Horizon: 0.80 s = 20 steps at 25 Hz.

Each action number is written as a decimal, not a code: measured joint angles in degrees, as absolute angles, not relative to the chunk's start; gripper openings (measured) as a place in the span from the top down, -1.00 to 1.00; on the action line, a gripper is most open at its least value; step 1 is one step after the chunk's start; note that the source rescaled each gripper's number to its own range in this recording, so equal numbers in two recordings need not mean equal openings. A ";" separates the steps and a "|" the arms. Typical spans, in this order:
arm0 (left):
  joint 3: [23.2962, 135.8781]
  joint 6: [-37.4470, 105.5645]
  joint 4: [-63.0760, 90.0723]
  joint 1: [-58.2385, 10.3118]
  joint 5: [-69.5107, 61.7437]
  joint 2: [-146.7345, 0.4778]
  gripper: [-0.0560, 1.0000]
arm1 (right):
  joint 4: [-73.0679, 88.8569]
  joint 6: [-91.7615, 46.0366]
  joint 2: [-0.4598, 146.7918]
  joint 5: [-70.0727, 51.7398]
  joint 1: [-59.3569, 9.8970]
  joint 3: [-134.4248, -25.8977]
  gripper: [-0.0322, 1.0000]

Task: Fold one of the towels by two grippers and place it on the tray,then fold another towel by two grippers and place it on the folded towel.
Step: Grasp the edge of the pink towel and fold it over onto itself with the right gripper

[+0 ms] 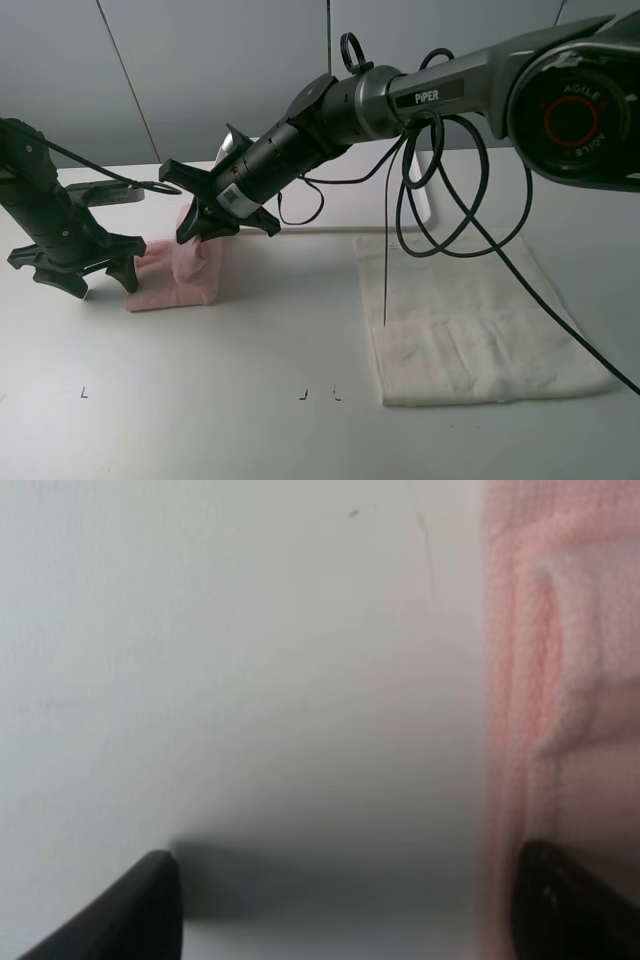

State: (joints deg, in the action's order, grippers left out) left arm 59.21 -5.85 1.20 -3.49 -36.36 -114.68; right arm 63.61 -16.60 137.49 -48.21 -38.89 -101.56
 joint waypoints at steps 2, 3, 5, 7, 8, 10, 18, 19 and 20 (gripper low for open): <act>59.21 -5.85 1.20 -3.49 -36.36 -114.68 -0.76 | 66.29 -18.51 138.45 -47.53 -39.27 -101.56 0.90; 59.21 -5.85 1.20 -3.49 -36.36 -114.68 -0.76 | 67.59 -19.70 138.94 -47.14 -39.57 -101.56 0.90; 59.21 -5.85 1.20 -3.49 -36.36 -114.68 -0.76 | 70.83 -21.67 139.83 -46.04 -40.44 -101.56 0.90; 59.21 -5.85 1.20 -3.49 -36.36 -114.68 -0.76 | 72.54 -23.27 140.48 -45.32 -41.06 -101.56 0.90; 59.21 -5.85 1.20 -3.49 -36.36 -114.68 -0.76 | 72.82 -23.72 140.62 -44.68 -41.20 -101.56 0.90; 59.21 -5.85 1.20 -3.49 -36.36 -114.68 -0.76 | 72.93 -24.24 140.77 -43.03 -41.32 -101.56 0.90; 59.27 -5.53 1.32 -3.49 -36.47 -114.81 -0.76 | 74.11 -24.93 142.73 -41.39 -41.32 -101.56 0.90; 59.27 -5.39 1.32 -3.49 -36.47 -114.81 -0.76 | 74.33 -24.93 143.15 -41.54 -41.32 -101.56 0.90; 59.27 -5.39 1.32 -3.49 -36.47 -114.81 -0.76 | 74.47 -24.93 143.71 -41.67 -41.32 -101.56 0.90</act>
